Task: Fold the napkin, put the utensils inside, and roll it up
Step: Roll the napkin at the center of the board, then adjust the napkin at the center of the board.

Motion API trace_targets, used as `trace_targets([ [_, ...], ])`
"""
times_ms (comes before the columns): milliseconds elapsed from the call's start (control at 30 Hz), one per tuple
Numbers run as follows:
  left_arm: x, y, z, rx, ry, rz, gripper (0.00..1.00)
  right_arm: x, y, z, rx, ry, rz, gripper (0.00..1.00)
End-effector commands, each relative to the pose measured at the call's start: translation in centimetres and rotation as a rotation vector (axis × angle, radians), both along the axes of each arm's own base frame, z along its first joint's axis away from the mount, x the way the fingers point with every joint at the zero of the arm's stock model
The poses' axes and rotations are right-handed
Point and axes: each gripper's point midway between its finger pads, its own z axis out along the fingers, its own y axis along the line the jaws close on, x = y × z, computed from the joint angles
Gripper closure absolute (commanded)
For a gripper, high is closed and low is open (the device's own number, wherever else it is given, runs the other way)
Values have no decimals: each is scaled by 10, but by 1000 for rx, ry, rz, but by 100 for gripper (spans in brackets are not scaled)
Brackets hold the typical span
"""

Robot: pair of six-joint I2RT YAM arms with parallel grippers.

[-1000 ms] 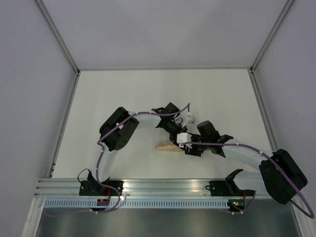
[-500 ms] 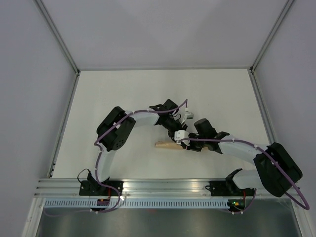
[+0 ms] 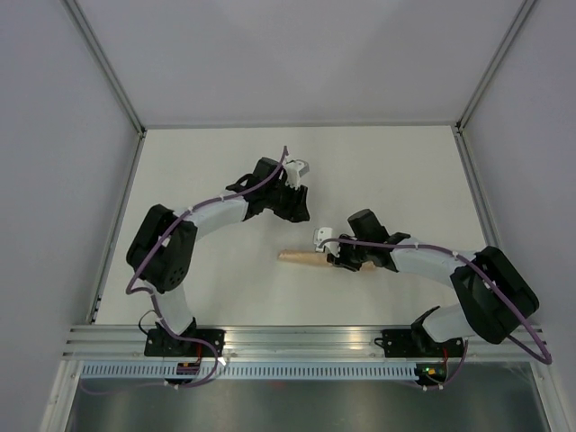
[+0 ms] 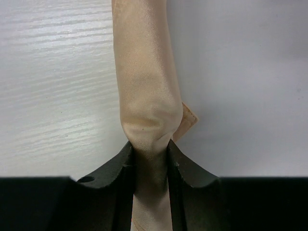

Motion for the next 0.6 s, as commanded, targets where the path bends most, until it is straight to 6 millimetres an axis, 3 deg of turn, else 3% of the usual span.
trace_targets([
  [0,17,22,45,-44,-88,269,48,-21,-27,-35,-133,151,-91,90],
  [67,7,33,40,-52,-59,338,48,-15,-24,-36,-136,171,-110,90],
  [133,1,44,54,-82,-82,396,48,-10,-24,-37,-135,195,-144,90],
  [200,-12,55,45,-97,-45,452,47,-5,-22,-38,-137,221,-167,91],
  [233,-17,58,53,-120,-54,468,47,1,-20,-35,-130,220,-184,90],
  [267,-29,66,38,-112,-2,499,46,2,-21,-38,-135,235,-196,90],
  [333,-30,69,43,-162,-26,538,44,10,-20,-35,-131,251,-229,91],
  [367,-41,76,35,-176,3,574,44,11,-19,-38,-136,267,-236,91],
  [400,-39,75,41,-223,-18,589,43,10,-19,-38,-137,288,-245,91],
  [567,-50,71,15,-270,50,650,43,22,-5,-38,-121,363,-296,91],
])
